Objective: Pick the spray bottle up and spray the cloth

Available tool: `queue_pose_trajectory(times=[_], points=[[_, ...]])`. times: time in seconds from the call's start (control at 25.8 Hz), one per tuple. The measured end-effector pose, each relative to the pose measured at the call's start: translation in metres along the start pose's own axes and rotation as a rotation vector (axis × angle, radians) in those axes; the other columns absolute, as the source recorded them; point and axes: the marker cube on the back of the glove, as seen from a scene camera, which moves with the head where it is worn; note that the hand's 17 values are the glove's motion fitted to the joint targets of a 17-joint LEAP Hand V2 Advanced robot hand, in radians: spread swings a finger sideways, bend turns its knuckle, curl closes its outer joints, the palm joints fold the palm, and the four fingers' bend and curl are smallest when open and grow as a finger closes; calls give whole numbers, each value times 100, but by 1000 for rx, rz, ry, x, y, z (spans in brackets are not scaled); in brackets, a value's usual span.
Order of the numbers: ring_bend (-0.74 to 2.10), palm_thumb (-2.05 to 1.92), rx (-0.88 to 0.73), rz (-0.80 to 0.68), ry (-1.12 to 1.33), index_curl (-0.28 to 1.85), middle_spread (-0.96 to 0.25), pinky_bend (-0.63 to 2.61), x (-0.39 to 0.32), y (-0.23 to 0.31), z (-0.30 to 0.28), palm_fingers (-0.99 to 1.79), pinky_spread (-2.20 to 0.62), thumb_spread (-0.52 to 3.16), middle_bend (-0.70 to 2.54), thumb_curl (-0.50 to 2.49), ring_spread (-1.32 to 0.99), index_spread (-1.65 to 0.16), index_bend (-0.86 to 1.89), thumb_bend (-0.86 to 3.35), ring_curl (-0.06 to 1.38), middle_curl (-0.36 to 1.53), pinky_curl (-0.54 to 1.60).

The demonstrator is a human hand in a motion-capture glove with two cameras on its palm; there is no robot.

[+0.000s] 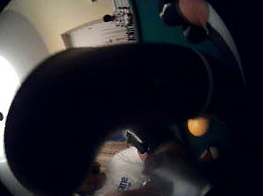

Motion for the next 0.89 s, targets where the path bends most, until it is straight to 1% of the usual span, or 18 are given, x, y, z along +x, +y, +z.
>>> queue_pose_trajectory(times=[0.15, 0.23, 0.35, 0.54, 0.77, 0.89], points=[[43, 46, -44, 24, 152, 48, -17, 34, 2, 33, -22, 52, 4, 76, 40, 60, -15, -35, 13, -8, 40, 43, 40], [40, 44, -55, 25, 239, 45, -17, 33, 3, 54, -35, 46, 7, 79, 36, 57, -15, -37, 12, -7, 39, 41, 39], [38, 43, -38, 12, 360, 41, -18, 33, 3, 83, -57, 45, 11, 81, 31, 54, -15, -39, 12, -6, 36, 39, 37], [35, 40, 24, -33, 485, 37, -18, 32, -7, 125, -88, 44, 15, 85, 28, 50, -14, -40, 12, -5, 34, 37, 36], [35, 39, 47, -122, 591, 33, -18, 31, -21, 180, -117, 42, 17, 87, 26, 46, -14, -41, 12, -4, 33, 37, 35], [34, 38, 27, -160, 656, 32, -18, 30, -27, 206, -126, 40, 17, 88, 25, 44, -14, -42, 13, -4, 33, 37, 35]])
